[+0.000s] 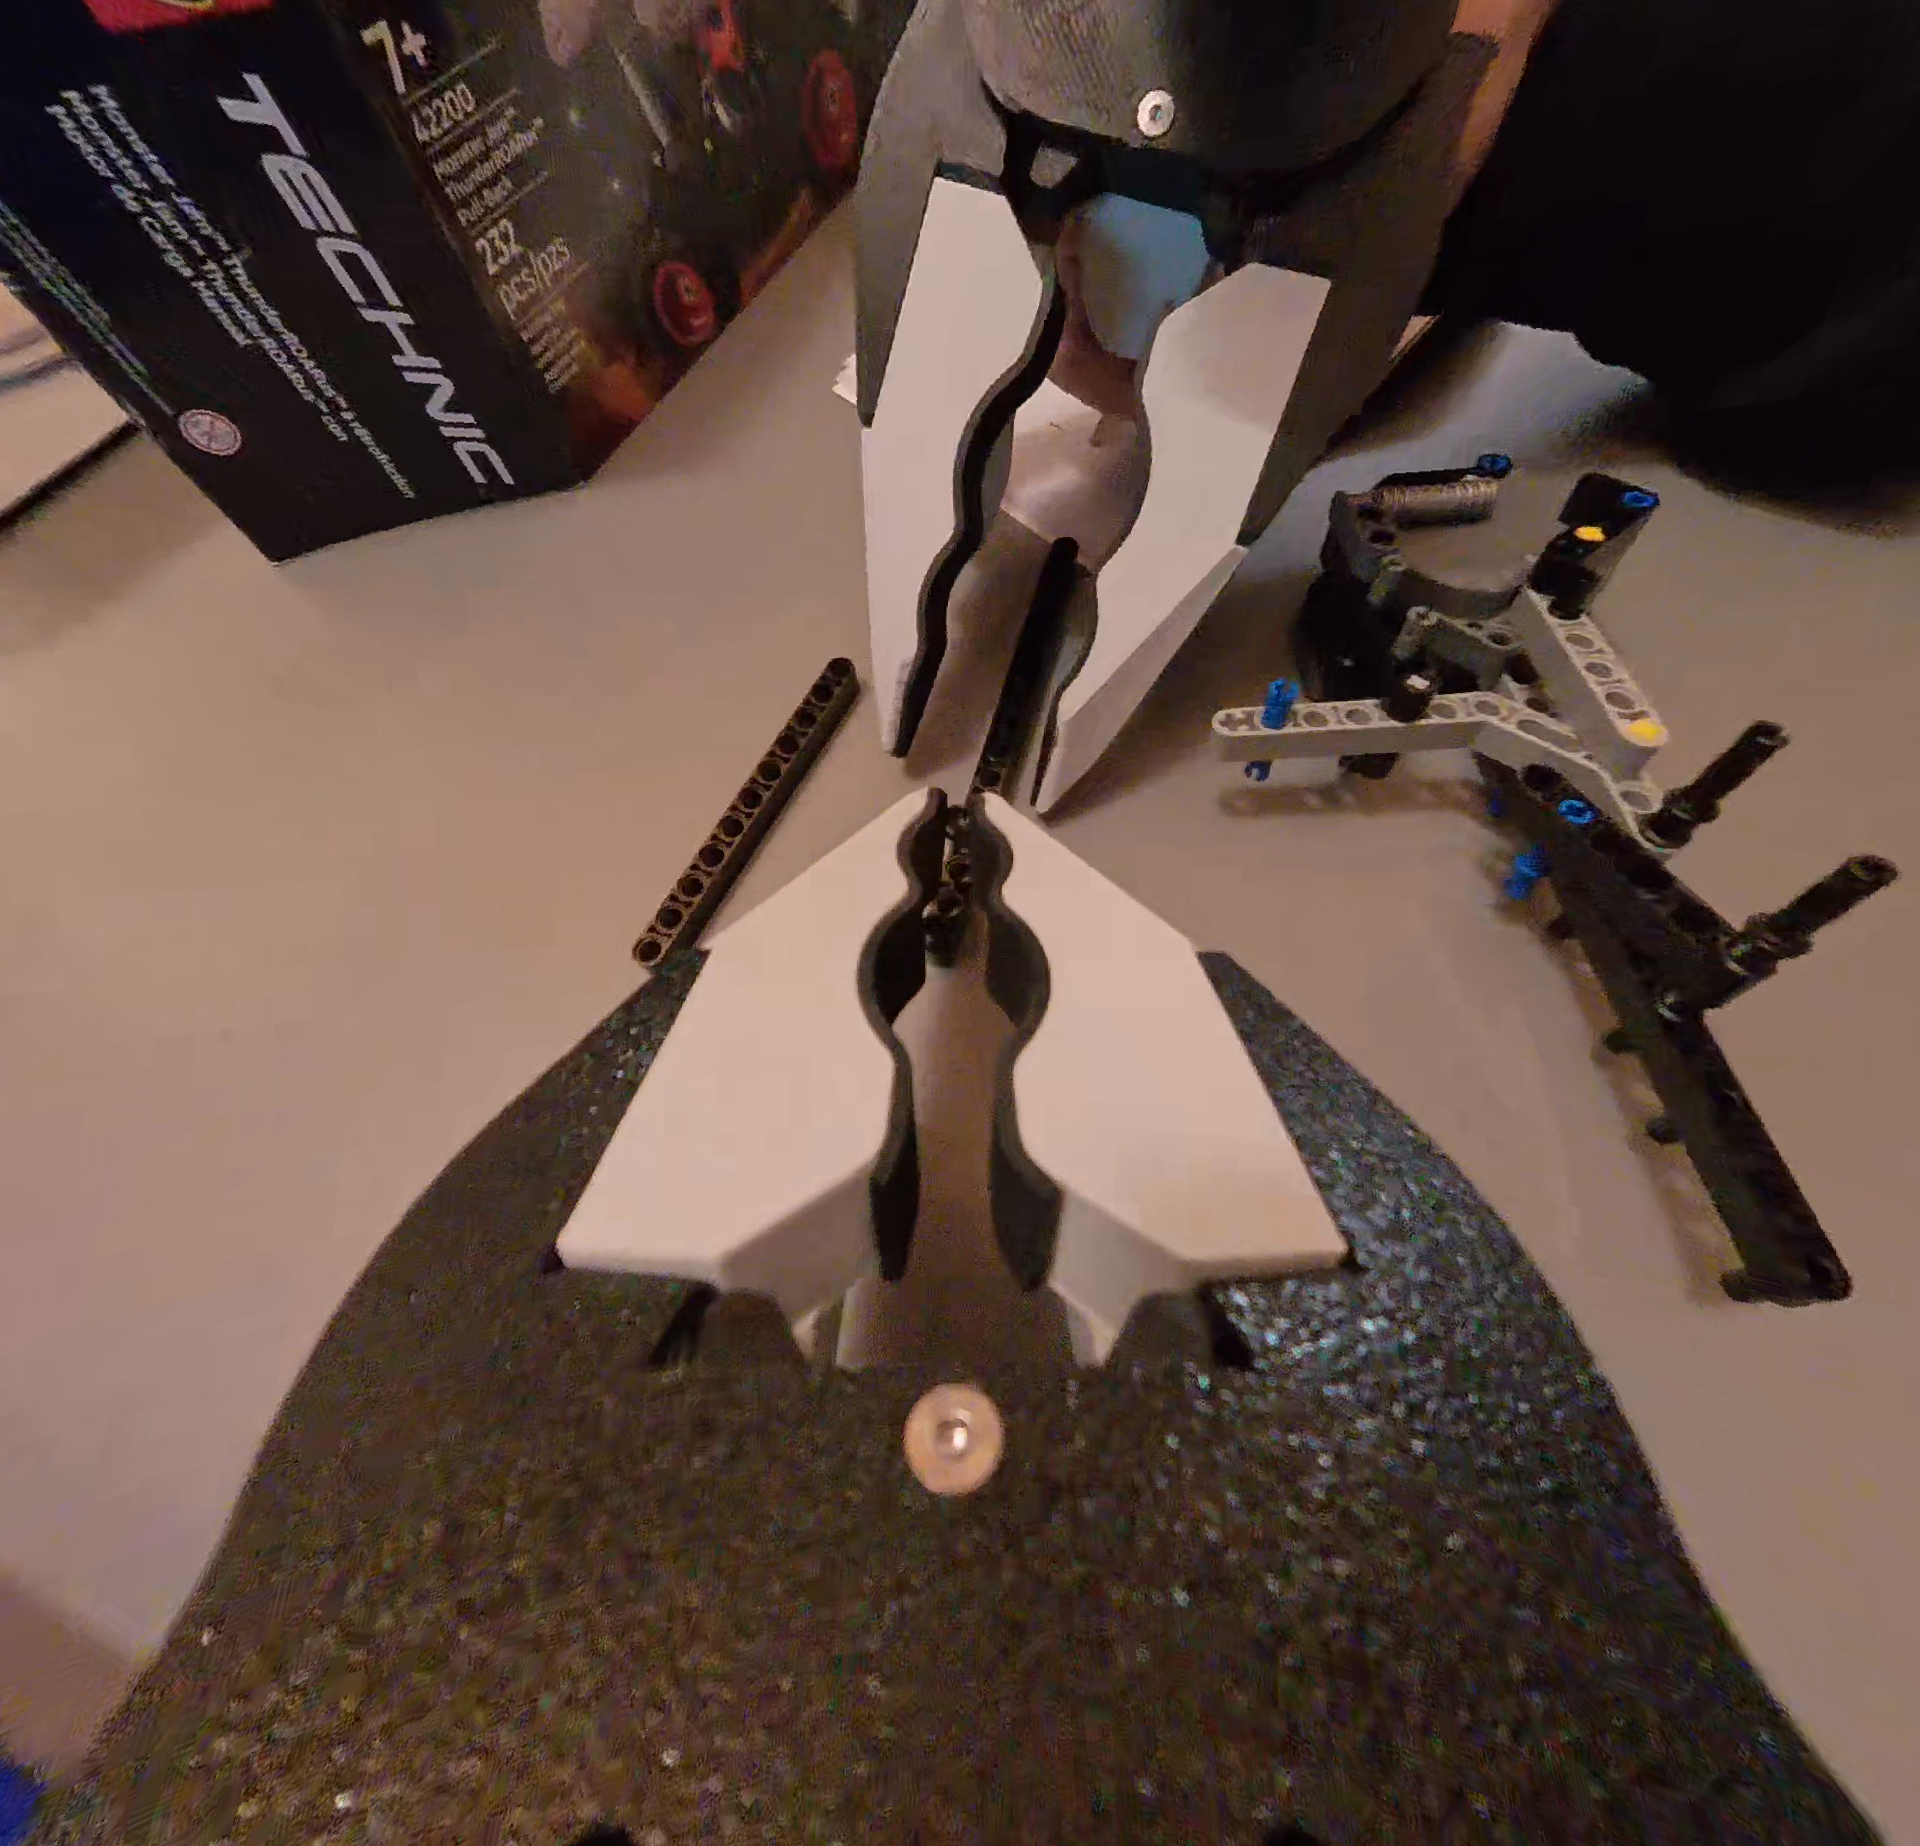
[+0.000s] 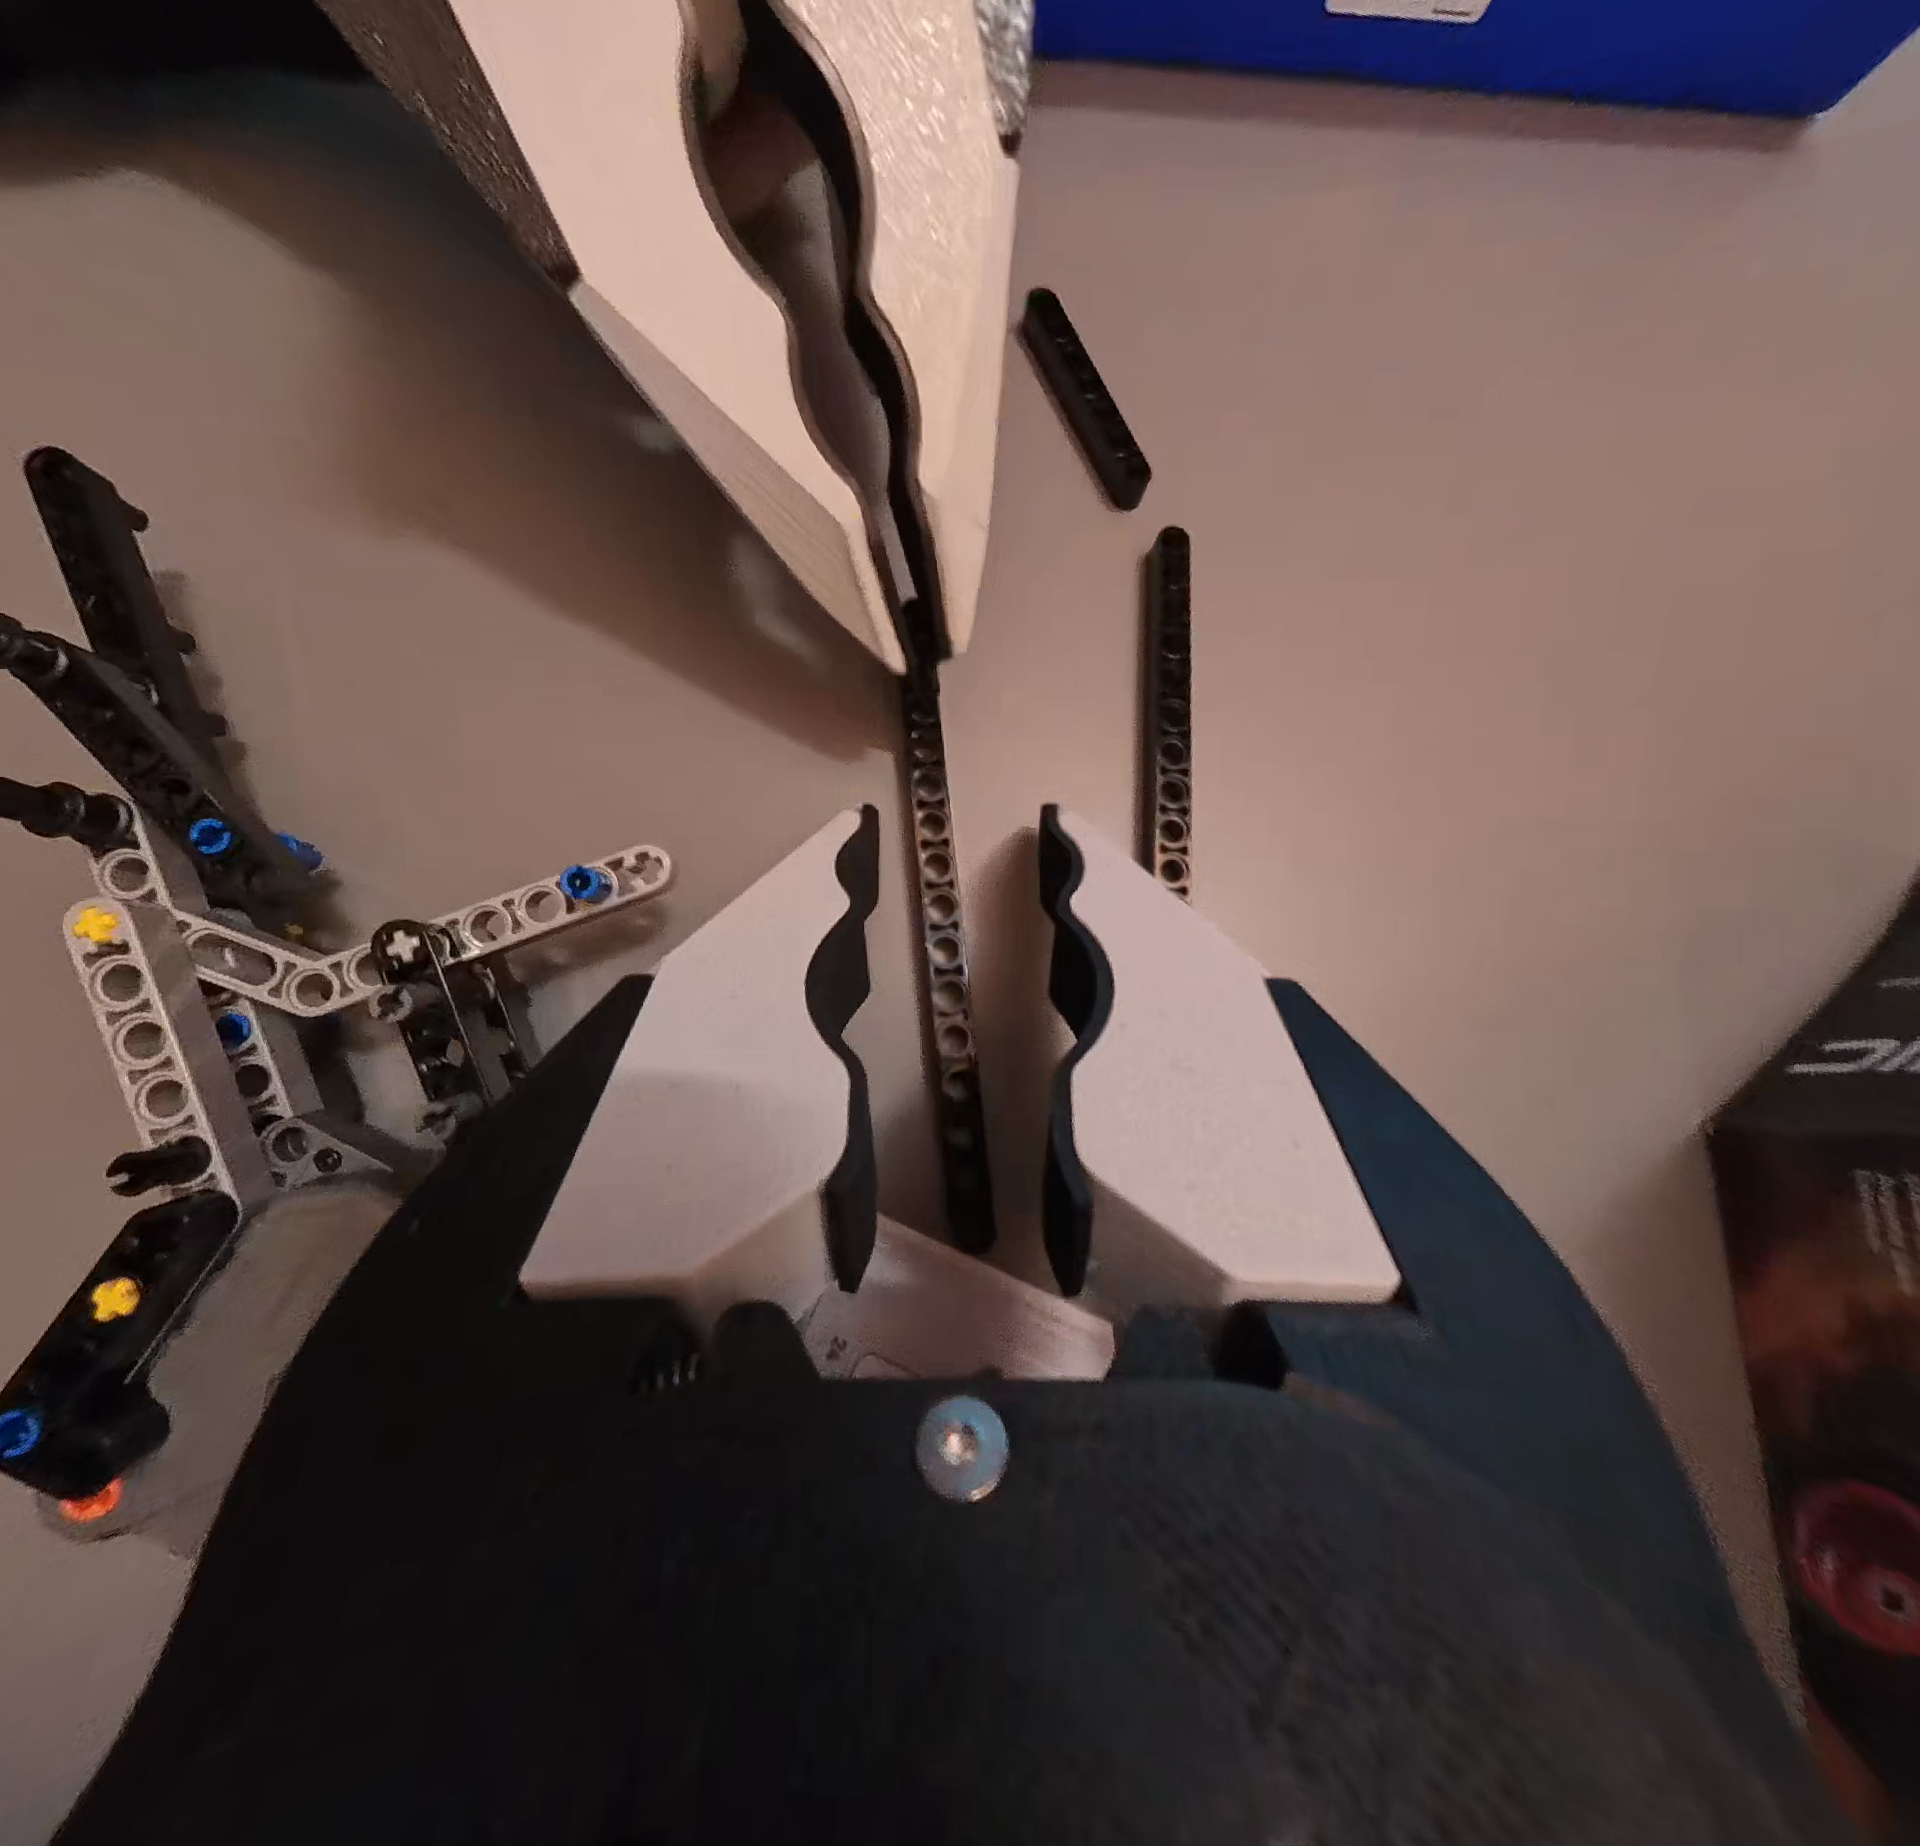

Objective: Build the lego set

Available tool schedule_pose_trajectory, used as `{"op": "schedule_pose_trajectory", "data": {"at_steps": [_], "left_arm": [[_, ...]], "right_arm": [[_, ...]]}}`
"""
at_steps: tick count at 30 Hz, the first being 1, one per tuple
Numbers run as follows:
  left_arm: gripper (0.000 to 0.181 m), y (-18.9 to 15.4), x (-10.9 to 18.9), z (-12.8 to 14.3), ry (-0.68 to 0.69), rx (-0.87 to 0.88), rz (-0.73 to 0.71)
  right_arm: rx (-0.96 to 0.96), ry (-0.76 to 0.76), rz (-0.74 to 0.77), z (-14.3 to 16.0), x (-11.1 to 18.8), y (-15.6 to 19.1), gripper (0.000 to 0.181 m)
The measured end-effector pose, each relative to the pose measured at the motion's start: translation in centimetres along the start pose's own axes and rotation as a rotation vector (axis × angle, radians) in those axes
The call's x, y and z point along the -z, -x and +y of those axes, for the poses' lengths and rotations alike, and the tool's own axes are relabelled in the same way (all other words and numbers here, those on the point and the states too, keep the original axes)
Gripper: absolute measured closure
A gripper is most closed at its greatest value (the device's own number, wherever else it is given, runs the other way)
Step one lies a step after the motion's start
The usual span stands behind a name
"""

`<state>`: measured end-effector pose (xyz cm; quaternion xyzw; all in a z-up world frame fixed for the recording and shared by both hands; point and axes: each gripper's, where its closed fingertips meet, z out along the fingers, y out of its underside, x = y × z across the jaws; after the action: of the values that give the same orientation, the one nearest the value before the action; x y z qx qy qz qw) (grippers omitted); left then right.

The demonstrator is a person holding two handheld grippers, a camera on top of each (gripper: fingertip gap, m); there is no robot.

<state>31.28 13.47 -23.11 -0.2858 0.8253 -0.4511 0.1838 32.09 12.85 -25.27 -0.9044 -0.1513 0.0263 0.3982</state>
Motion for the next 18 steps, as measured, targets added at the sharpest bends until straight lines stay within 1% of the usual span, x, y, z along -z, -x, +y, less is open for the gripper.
{"op": "schedule_pose_trajectory", "data": {"at_steps": [3,5,7,8,18], "left_arm": [[0.180,-0.13,-0.40,0.29,0.029,0.015,0.036],[0.180,-0.04,-0.59,0.44,0.043,0.018,0.040],[0.180,0.09,-0.79,0.43,0.048,0.014,0.041],[0.180,0.22,-0.90,0.49,0.055,0.015,0.039],[0.180,0.00,-1.11,0.58,0.068,0.043,0.093]], "right_arm": [[0.006,0.007,-0.019,0.11,-0.38,0.17,0.159],[0.002,-0.009,-0.039,-0.05,-0.58,0.44,0.166],[-0.009,-0.034,-0.051,-0.19,-0.76,0.47,0.168],[-0.013,-0.037,-0.063,-0.14,-0.76,0.57,0.177],[-0.033,-0.036,-0.084,-0.08,-0.72,0.60,0.176]]}}
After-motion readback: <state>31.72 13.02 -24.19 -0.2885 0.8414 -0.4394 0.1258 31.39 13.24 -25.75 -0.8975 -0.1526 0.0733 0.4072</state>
